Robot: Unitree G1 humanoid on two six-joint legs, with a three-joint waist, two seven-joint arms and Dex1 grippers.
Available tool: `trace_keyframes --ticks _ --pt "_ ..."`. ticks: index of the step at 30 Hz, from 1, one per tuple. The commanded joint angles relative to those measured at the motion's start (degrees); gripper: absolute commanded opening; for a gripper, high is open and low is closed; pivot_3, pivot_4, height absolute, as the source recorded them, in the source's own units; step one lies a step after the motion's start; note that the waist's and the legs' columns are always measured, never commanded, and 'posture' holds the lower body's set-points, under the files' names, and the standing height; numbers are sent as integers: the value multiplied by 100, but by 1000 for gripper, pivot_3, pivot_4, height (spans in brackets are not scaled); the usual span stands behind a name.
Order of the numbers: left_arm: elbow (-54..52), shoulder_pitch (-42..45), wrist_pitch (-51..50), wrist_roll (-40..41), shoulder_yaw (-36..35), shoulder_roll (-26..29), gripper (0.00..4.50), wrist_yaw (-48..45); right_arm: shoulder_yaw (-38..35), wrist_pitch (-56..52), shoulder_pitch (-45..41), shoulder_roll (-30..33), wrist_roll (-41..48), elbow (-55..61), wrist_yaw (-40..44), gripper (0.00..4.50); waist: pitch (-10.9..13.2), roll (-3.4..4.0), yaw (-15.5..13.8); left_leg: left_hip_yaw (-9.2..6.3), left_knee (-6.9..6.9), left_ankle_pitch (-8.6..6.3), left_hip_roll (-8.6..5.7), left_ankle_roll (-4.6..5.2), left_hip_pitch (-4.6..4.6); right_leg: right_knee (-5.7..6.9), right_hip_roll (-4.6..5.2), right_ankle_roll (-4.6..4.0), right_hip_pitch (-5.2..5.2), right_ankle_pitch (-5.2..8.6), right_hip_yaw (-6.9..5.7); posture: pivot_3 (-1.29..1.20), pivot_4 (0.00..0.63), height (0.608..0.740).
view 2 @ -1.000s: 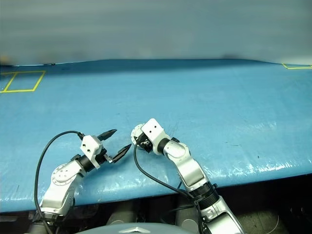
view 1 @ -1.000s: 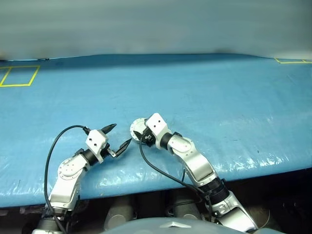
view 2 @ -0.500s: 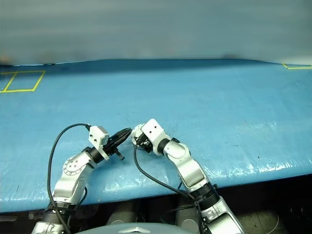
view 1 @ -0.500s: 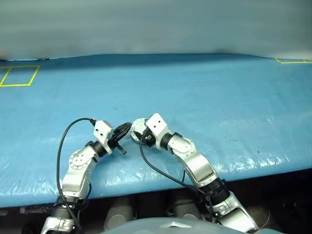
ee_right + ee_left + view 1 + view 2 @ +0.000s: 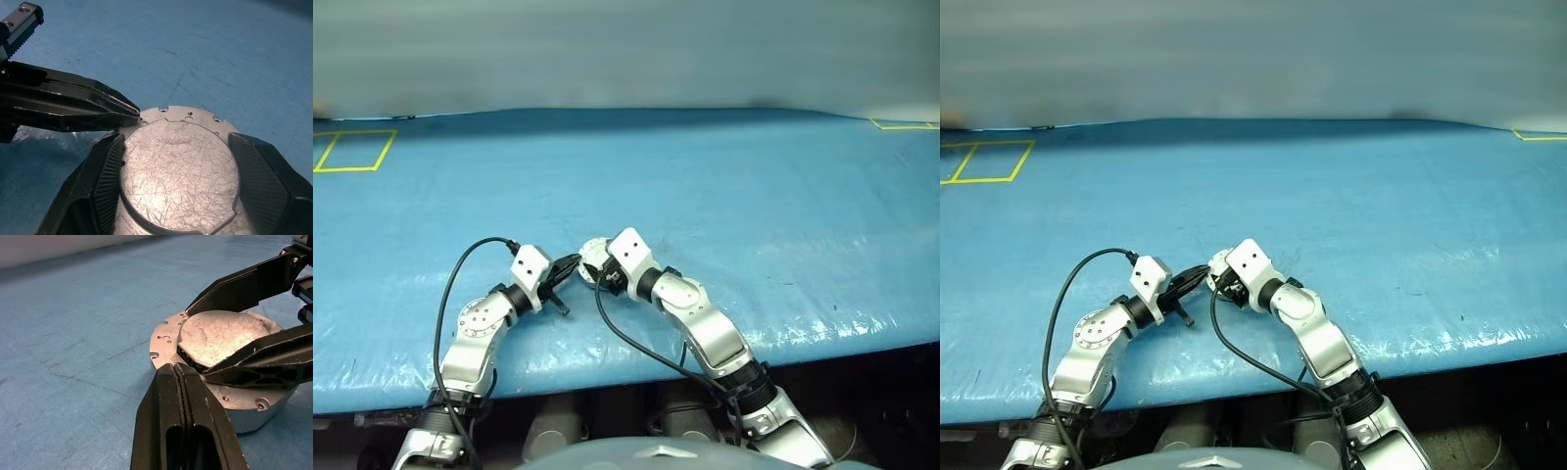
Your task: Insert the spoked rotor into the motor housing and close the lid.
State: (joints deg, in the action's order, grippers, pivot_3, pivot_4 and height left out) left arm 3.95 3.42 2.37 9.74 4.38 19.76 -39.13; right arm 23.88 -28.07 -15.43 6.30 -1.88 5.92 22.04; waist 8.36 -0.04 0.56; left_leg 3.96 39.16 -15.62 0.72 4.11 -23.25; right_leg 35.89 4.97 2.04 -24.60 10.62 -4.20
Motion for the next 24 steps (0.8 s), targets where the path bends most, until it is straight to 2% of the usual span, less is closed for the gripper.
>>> trace_keyframes --ticks 1,7,23,24 --pt "-176 -41 -215 10 164 52 25 -147 -6 -189 121 37 -43 -14 -14 3049 0 0 1 0 0 0 0 1 0 0 1 0 0 0 0 0 150 740" --pt "-327 -64 -343 369 97 -72 25 -261 -11 -205 151 30 -43 26 -23 3049 0 0 1 0 -1 -5 -4 7 -1 -1 7 -2 0 1 -3 0 150 740" --pt "-201 -65 -593 82 307 135 25 -358 -73 -280 181 68 81 277 86 3049 -1 -1 -7 -3 0 -7 -10 10 -4 -3 15 2 2 3 -11 0 150 740" --pt "-199 -68 -582 71 303 135 5 -353 -76 -280 200 126 126 401 171 3399 -1 -1 -12 -3 0 -7 -11 10 -4 -3 16 2 2 3 -12 0 150 740"
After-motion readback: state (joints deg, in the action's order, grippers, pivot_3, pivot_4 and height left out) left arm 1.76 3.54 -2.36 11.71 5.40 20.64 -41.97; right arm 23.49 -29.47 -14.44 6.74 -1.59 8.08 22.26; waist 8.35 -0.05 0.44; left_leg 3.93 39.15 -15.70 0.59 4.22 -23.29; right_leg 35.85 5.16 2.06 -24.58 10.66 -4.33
